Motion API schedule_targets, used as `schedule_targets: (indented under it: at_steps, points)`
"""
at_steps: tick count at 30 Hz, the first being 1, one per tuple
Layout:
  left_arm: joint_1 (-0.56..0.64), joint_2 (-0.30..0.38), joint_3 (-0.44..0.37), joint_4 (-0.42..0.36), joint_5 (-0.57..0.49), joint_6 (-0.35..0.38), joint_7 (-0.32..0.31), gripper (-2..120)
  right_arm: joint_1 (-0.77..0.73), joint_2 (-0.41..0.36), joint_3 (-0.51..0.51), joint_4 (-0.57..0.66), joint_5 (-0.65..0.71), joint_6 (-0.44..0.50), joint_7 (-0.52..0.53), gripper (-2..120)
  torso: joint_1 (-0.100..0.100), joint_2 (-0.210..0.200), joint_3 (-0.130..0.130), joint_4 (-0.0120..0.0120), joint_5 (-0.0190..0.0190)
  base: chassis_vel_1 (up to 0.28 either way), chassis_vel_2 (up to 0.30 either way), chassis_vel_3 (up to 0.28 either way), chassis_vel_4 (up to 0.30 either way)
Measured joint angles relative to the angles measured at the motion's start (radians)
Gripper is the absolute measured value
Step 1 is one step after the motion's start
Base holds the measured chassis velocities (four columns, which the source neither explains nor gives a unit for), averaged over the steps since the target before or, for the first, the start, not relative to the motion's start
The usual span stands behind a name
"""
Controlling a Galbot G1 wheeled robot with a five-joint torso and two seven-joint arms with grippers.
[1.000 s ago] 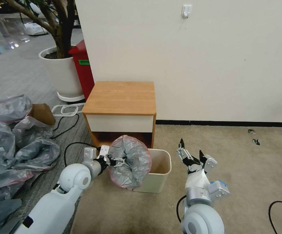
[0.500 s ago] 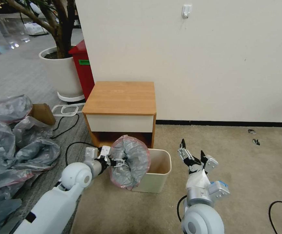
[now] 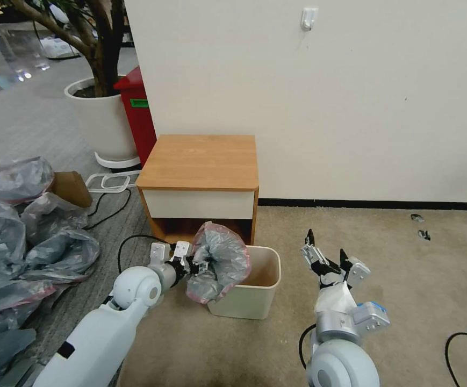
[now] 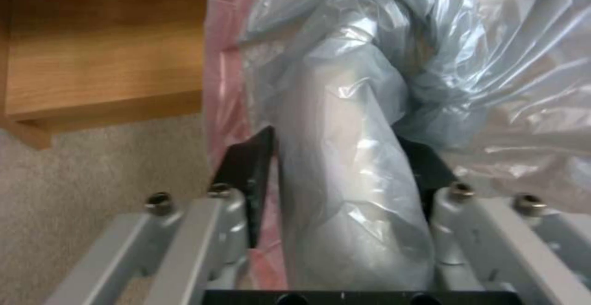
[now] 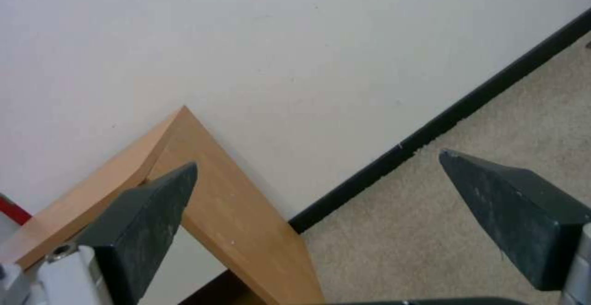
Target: Pick up the garbage bag from the table and place it over the trash can.
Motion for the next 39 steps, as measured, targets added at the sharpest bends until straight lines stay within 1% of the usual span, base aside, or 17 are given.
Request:
schedule_targets:
  at_steps: [2,3,5,6,7,14,16,18,19,21,22,23,24,27,28,31,39]
  points:
    - [0.005,-0.001,-0.003,-0.003,0.003,0.0,-0.004,27,0.001,0.001,-0.004,0.0,0.0,0.0,0.0,100,0.0,0.0,0.0,0.0,-0.0002,0.0,0.0,0.0,0.0]
    - [0.005,-0.001,-0.003,-0.003,0.003,0.0,-0.004,27,0.001,0.001,-0.004,0.0,0.0,0.0,0.0,100,0.0,0.0,0.0,0.0,-0.0002,0.0,0.0,0.0,0.0]
    - [0.012,-0.003,-0.008,-0.007,0.008,0.0,-0.007,19,0.001,0.0,-0.008,0.0,0.0,0.0,0.0,100,0.0,0.0,0.0,0.0,-0.0001,0.0,0.0,0.0,0.0]
    - [0.015,-0.004,-0.01,-0.009,0.01,0.0,-0.008,17,0.001,-0.001,-0.009,0.0,0.0,0.0,0.0,100,0.0,0.0,0.0,0.0,-0.0002,0.0,0.0,0.0,0.0]
    - [0.025,-0.006,-0.018,-0.014,0.012,0.001,-0.015,9,0.001,-0.003,-0.013,0.0,0.0,0.0,0.0,100,0.0,0.0,0.0,0.0,-0.0002,0.0,0.0,0.0,0.0]
    - [0.063,-0.014,-0.044,-0.046,0.012,-0.001,-0.04,7,0.005,-0.013,-0.03,0.0,0.0,-0.005,0.0,100,0.0,0.0,0.0,-0.0003,-0.0008,0.0,0.0,0.0,0.0]
    - [0.079,-0.015,-0.053,-0.063,0.018,-0.021,-0.047,7,0.007,-0.016,-0.038,0.002,0.0,-0.007,-0.002,100,0.0,0.0,0.0,-0.0003,-0.0009,0.0,0.0,0.0,0.0]
    - [0.128,-0.014,-0.088,-0.125,0.068,-0.131,-0.048,4,0.007,-0.031,-0.07,0.017,0.019,-0.013,-0.041,100,0.0,0.0,0.0,-0.0001,-0.0002,0.0,0.0,0.0,0.0]
    - [0.128,-0.014,-0.088,-0.125,0.068,-0.131,-0.048,4,0.007,-0.031,-0.07,0.017,0.019,-0.013,-0.041,100,0.0,0.0,0.0,-0.0001,-0.0002,0.0,0.0,0.0,0.0]
    - [0.174,-0.009,-0.126,-0.173,0.121,-0.24,-0.024,4,0.001,-0.058,-0.116,0.049,0.065,-0.055,-0.106,100,0.0,0.0,0.0,0.0,-0.0003,0.0,0.0,0.0,0.0]
    - [0.184,-0.008,-0.133,-0.183,0.129,-0.259,-0.017,4,0.0,-0.064,-0.127,0.055,0.071,-0.066,-0.119,100,0.0,0.0,0.0,-0.0001,0.0,0.0,0.0,0.0,0.0]
    - [0.229,-0.007,-0.159,-0.22,0.16,-0.33,0.006,4,-0.001,-0.098,-0.168,0.075,0.09,-0.12,-0.191,100,0.0,0.0,0.0,0.0,-0.0006,0.0,0.0,0.0,0.0]
    - [0.229,-0.007,-0.159,-0.22,0.16,-0.33,0.006,4,-0.001,-0.098,-0.168,0.075,0.09,-0.12,-0.191,100,0.0,0.0,0.0,0.0,-0.0006,0.0,0.0,0.0,0.0]
    - [0.309,-0.012,-0.193,-0.258,0.221,-0.427,0.04,4,0.019,-0.159,-0.236,0.082,0.117,-0.233,-0.287,100,0.0,0.0,0.0,0.0001,-0.0003,0.0,0.0,0.0,0.0]
    - [0.309,-0.012,-0.193,-0.258,0.221,-0.427,0.04,4,0.019,-0.159,-0.236,0.082,0.117,-0.233,-0.287,100,0.0,0.0,0.0,0.0001,-0.0003,0.0,0.0,0.0,0.0]
    - [0.374,-0.028,-0.207,-0.292,0.248,-0.471,0.053,4,0.066,-0.206,-0.273,0.06,0.148,-0.299,-0.336,100,0.0,0.0,0.0,0.0001,-0.0003,0.0,0.0,0.0,0.0]
    - [0.439,-0.044,-0.21,-0.341,0.27,-0.508,0.08,4,0.126,-0.246,-0.276,0.004,0.195,-0.329,-0.377,100,0.0,0.0,0.0,0.0,-0.0002,0.0,0.0,0.0,0.0]
